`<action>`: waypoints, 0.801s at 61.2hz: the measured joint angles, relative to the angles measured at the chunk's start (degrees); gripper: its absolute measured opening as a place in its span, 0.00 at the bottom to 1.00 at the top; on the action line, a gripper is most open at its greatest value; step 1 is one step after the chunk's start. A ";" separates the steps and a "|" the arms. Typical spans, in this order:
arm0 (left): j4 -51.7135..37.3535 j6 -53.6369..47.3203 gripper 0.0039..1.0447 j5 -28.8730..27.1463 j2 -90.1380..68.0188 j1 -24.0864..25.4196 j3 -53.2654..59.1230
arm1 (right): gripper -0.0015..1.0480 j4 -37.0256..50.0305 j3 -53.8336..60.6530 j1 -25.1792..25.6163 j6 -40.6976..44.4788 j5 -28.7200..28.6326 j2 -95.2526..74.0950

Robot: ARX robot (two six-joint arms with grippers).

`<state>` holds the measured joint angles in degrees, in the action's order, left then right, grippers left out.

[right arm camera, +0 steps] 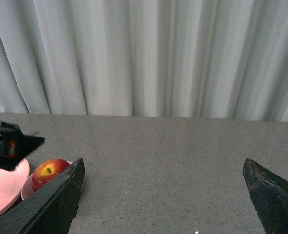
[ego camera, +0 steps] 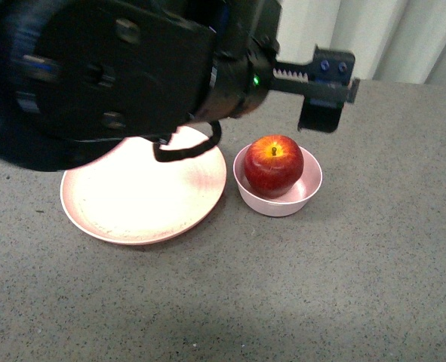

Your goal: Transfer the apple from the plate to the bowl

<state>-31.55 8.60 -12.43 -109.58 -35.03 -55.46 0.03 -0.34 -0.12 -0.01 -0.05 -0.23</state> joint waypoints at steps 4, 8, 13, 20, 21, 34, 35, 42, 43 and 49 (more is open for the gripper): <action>-0.57 1.55 0.94 -0.90 5.05 0.68 4.61 | 0.91 0.00 0.00 -0.02 0.00 0.00 0.00; 1.70 4.07 0.94 0.42 10.23 1.77 9.25 | 0.91 0.00 0.00 0.00 0.02 0.00 0.00; 2.78 6.16 0.94 0.09 15.89 3.10 15.12 | 0.91 0.00 0.00 0.00 0.02 0.00 0.00; 4.57 8.09 0.94 -0.83 27.26 6.27 25.49 | 0.91 0.00 0.00 0.00 0.02 0.00 0.00; 4.98 8.24 0.94 -1.16 28.92 6.58 26.82 | 0.91 0.00 0.00 0.00 0.00 0.00 0.00; -10.86 1.84 0.83 -10.82 32.72 7.26 37.79 | 0.91 0.00 0.00 -0.02 0.00 -0.04 -0.02; -13.31 0.96 0.81 -11.34 32.37 7.45 38.60 | 0.91 0.00 0.00 0.00 0.02 -0.04 -0.02; -29.66 -4.81 0.62 -10.64 34.75 11.26 45.40 | 0.91 0.00 0.00 0.00 0.00 0.17 -0.02; -30.05 -5.22 0.59 -10.19 36.11 12.00 45.90 | 0.91 0.00 0.00 0.00 0.00 0.17 -0.02; -28.57 -6.88 0.43 -6.69 41.92 14.91 48.17 | 0.91 0.00 0.00 0.00 0.00 0.15 0.00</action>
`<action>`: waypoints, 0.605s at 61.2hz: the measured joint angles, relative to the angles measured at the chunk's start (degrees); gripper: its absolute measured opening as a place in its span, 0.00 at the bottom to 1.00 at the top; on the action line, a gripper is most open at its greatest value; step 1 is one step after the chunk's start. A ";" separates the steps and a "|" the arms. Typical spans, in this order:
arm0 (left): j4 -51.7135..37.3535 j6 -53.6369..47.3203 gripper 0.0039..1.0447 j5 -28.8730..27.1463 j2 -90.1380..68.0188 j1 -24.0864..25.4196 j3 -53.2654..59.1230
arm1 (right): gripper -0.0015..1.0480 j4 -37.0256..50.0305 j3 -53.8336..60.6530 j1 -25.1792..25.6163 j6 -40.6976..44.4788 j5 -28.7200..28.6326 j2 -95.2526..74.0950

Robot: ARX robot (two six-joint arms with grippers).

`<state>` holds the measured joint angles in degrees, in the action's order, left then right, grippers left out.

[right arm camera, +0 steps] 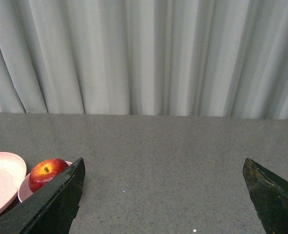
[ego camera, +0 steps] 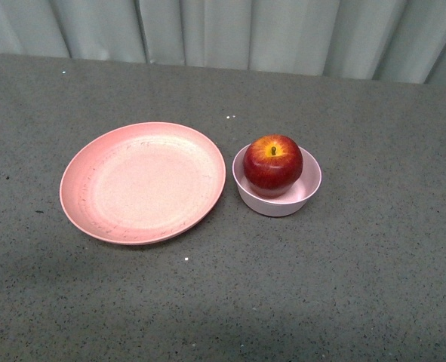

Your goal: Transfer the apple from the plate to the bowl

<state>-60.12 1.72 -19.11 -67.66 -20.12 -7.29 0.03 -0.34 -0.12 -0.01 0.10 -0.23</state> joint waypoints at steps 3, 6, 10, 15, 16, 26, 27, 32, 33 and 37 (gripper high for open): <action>1.84 -0.31 0.35 1.55 2.78 1.55 1.44 | 0.91 0.00 0.00 0.00 0.02 -0.11 0.00; 3.78 -0.50 0.26 2.67 5.40 3.15 2.58 | 0.91 0.00 0.00 0.00 0.02 -0.17 0.00; 6.51 -0.63 0.14 4.35 9.11 5.27 3.69 | 0.91 0.00 0.00 0.00 0.02 -0.17 -0.02; 9.73 -0.66 0.04 6.47 13.64 7.08 4.59 | 0.91 0.00 0.00 0.00 0.00 -0.15 0.00; 10.56 -0.81 0.04 7.19 14.75 7.50 4.79 | 0.91 0.00 0.00 0.00 0.00 -0.15 0.00; 16.87 -1.11 0.03 9.97 22.34 10.56 5.99 | 0.91 0.00 0.00 0.00 0.02 -0.13 0.00; 17.73 -1.11 0.03 10.29 23.30 10.91 6.08 | 0.91 0.00 0.00 0.00 0.02 -0.13 0.00; 20.87 -1.22 0.03 11.47 27.06 12.22 6.10 | 0.91 0.00 0.00 0.00 0.02 -0.20 0.00; 21.68 -1.22 0.03 11.72 28.00 12.50 6.10 | 0.91 0.00 0.00 0.00 0.02 -0.17 0.00; 23.98 -1.25 0.03 12.46 30.71 13.33 6.12 | 0.91 0.00 0.00 0.00 0.02 -0.17 0.00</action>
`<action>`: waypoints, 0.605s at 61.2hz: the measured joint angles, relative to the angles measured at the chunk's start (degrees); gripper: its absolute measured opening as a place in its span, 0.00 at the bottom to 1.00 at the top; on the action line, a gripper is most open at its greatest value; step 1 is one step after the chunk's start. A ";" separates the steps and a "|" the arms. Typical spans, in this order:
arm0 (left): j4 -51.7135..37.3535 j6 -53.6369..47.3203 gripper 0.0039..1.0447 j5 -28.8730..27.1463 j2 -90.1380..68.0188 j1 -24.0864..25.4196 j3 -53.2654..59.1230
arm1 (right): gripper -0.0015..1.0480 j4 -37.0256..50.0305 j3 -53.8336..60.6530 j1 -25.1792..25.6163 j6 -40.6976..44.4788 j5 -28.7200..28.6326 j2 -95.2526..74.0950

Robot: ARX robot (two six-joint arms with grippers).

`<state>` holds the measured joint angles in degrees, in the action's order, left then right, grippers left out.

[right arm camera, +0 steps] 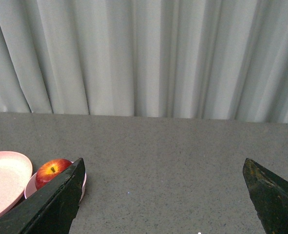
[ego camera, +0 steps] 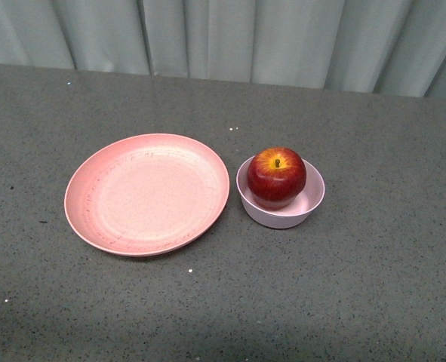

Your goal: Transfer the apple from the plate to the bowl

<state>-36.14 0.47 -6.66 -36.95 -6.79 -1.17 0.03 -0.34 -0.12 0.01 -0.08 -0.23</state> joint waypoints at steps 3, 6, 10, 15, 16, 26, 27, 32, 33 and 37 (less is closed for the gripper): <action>1.95 0.00 0.03 0.92 2.01 0.70 0.00 | 0.91 0.00 0.00 0.00 -0.02 0.02 0.00; 4.04 -0.04 0.03 5.01 4.17 3.32 0.02 | 0.91 0.00 0.00 0.00 -0.02 0.04 0.00; 6.78 -0.09 0.03 6.14 7.26 6.10 0.02 | 0.91 0.00 0.00 0.00 0.00 0.02 0.00; 9.29 -0.09 0.03 6.45 10.01 6.56 0.02 | 0.91 0.00 0.00 0.00 0.00 0.04 0.00; 9.90 -0.07 0.03 6.47 10.64 6.58 0.02 | 0.91 0.00 0.00 0.00 0.00 -0.02 0.00; 14.21 -0.09 0.03 6.51 15.12 6.64 0.04 | 0.91 0.00 0.00 0.00 0.00 0.02 0.00; 14.47 -0.09 0.03 6.51 15.39 6.64 0.04 | 0.91 0.00 0.00 0.00 0.00 0.02 0.00; 16.37 -0.09 0.03 6.51 17.40 6.64 0.04 | 0.91 0.00 0.00 0.00 -0.02 0.02 0.00; 16.83 -0.09 0.03 6.51 17.88 6.64 0.04 | 0.91 0.00 0.00 0.00 0.00 0.02 0.00; 18.23 -0.09 0.03 6.49 19.21 6.64 0.04 | 0.91 0.00 0.00 -0.02 0.00 0.02 0.00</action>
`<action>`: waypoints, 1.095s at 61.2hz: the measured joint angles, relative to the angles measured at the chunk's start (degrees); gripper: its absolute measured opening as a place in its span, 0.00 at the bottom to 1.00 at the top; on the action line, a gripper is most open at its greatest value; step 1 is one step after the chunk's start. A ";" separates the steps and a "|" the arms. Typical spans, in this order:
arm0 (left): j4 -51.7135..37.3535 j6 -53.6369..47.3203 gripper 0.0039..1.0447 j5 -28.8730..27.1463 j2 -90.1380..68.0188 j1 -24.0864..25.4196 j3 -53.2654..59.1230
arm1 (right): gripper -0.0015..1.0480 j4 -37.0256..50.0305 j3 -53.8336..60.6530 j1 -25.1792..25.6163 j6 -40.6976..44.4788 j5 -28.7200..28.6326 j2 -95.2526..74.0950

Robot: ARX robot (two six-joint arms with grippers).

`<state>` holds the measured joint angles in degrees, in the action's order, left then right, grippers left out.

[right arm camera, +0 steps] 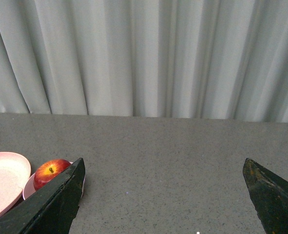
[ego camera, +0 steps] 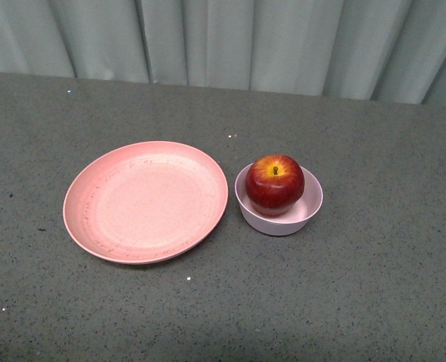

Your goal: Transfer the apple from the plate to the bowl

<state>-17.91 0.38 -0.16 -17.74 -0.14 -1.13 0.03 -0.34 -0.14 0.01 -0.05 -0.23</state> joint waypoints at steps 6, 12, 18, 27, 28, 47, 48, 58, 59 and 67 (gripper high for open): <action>2.01 0.00 0.03 0.02 2.05 0.00 0.00 | 0.91 0.00 0.00 0.02 0.00 -0.02 0.00; 3.63 0.00 0.03 0.02 3.69 0.00 0.00 | 0.91 0.00 0.00 0.02 0.00 0.00 0.00; 5.55 0.00 0.03 0.02 5.62 0.00 0.00 | 0.91 0.00 0.00 0.02 -0.02 0.00 0.00; 7.61 0.00 0.03 0.00 7.65 0.00 0.00 | 0.91 0.00 0.00 0.00 0.00 0.00 0.00; 9.14 0.00 0.03 0.00 9.11 0.00 -0.02 | 0.91 0.00 0.00 0.02 0.00 0.00 0.00; 17.79 -0.11 0.03 0.15 17.40 0.00 -0.02 | 0.91 0.00 0.00 0.02 0.00 0.00 -0.02; 17.79 -0.11 0.03 0.15 17.40 0.00 -0.02 | 0.91 0.00 0.02 0.02 0.00 0.00 -0.02; 17.81 -0.11 0.27 0.17 17.44 0.00 -0.02 | 0.91 0.00 0.00 0.02 0.00 0.00 0.00; 17.84 -0.11 0.31 0.17 17.44 0.00 -0.02 | 0.91 0.00 0.00 0.02 -0.02 0.00 0.00; 17.84 -0.11 0.53 0.15 17.44 0.00 -0.02 | 0.91 0.00 0.00 0.02 0.00 0.00 0.00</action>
<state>-0.08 0.27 -0.01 -0.30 -0.14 -1.15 0.03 -0.34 -0.12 0.01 -0.05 -0.23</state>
